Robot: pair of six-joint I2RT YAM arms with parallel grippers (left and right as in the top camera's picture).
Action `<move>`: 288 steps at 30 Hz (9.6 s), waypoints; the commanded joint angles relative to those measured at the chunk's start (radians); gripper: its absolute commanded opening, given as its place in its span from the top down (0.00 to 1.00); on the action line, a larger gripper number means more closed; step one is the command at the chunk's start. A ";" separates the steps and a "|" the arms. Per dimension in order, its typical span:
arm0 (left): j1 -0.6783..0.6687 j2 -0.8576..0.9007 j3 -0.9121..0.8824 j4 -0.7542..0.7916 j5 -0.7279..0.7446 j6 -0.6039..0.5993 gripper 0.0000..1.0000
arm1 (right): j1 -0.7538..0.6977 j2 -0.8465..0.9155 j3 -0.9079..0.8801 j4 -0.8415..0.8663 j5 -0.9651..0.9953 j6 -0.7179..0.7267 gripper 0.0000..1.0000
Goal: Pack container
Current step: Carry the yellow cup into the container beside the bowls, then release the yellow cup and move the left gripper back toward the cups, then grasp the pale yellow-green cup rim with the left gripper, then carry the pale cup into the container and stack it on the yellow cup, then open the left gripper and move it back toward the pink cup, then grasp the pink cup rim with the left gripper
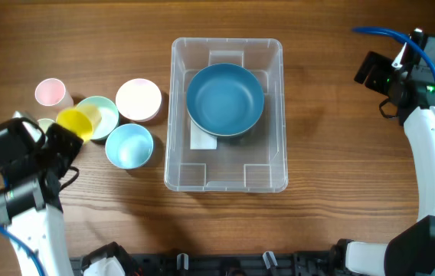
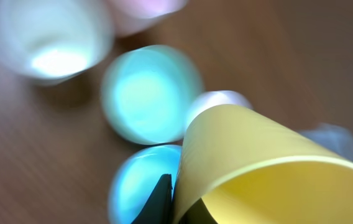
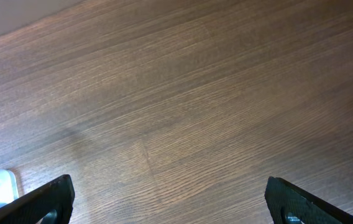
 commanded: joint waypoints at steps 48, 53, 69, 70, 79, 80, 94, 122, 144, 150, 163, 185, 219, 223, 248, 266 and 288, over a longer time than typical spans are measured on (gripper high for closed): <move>-1.282 0.501 0.042 0.511 -0.485 0.622 0.96 | 0.003 -0.005 0.009 0.002 0.010 -0.003 0.00; -1.282 0.501 0.042 0.513 -0.484 0.621 0.94 | 0.003 -0.005 0.009 0.002 0.010 -0.003 0.00; -1.283 0.501 0.042 0.403 -0.372 0.618 0.96 | 0.003 -0.005 0.009 0.002 0.010 -0.003 0.00; -1.283 0.501 0.042 0.404 -0.372 0.618 0.94 | 0.003 -0.005 0.009 0.002 0.010 -0.003 0.00; -1.283 0.501 0.042 0.420 -0.372 0.618 0.54 | 0.003 -0.005 0.009 0.002 0.010 -0.003 0.00; -1.283 0.501 0.042 0.424 -0.372 0.618 0.53 | 0.003 -0.005 0.009 0.002 0.010 -0.003 0.00; -1.281 0.498 0.043 0.507 -0.480 0.568 0.29 | 0.003 -0.005 0.009 0.002 0.010 -0.003 0.00; -0.343 0.121 0.045 0.108 -0.739 -0.072 0.20 | 0.003 -0.005 0.009 0.002 0.010 -0.003 0.00; 0.119 0.567 0.045 0.166 -0.391 -0.060 0.43 | 0.003 -0.005 0.009 0.002 0.010 -0.003 0.00; 0.119 0.569 0.045 0.186 -0.391 -0.060 0.87 | 0.003 -0.005 0.009 0.002 0.010 -0.003 0.00; 0.113 0.233 0.047 0.034 -0.208 -0.046 0.96 | 0.003 -0.005 0.009 0.002 0.010 -0.003 0.01; -0.871 0.155 0.047 0.307 -0.097 0.417 0.96 | 0.003 -0.005 0.009 0.002 0.010 -0.003 0.00; -1.149 0.330 0.047 0.236 -0.359 0.416 0.68 | 0.003 -0.005 0.009 0.002 0.010 -0.003 0.00; -1.149 0.330 0.047 0.257 -0.359 0.416 0.43 | 0.003 -0.005 0.009 0.002 0.010 -0.003 0.00; -0.292 0.274 0.161 0.163 -0.516 0.072 0.30 | 0.003 -0.005 0.009 0.002 0.010 -0.003 0.00; 0.203 0.599 0.161 0.333 0.011 0.034 0.32 | 0.003 -0.005 0.009 0.002 0.010 -0.003 0.00; 0.097 0.638 0.161 0.444 -0.187 0.040 0.43 | 0.003 -0.005 0.009 0.002 0.010 -0.003 0.00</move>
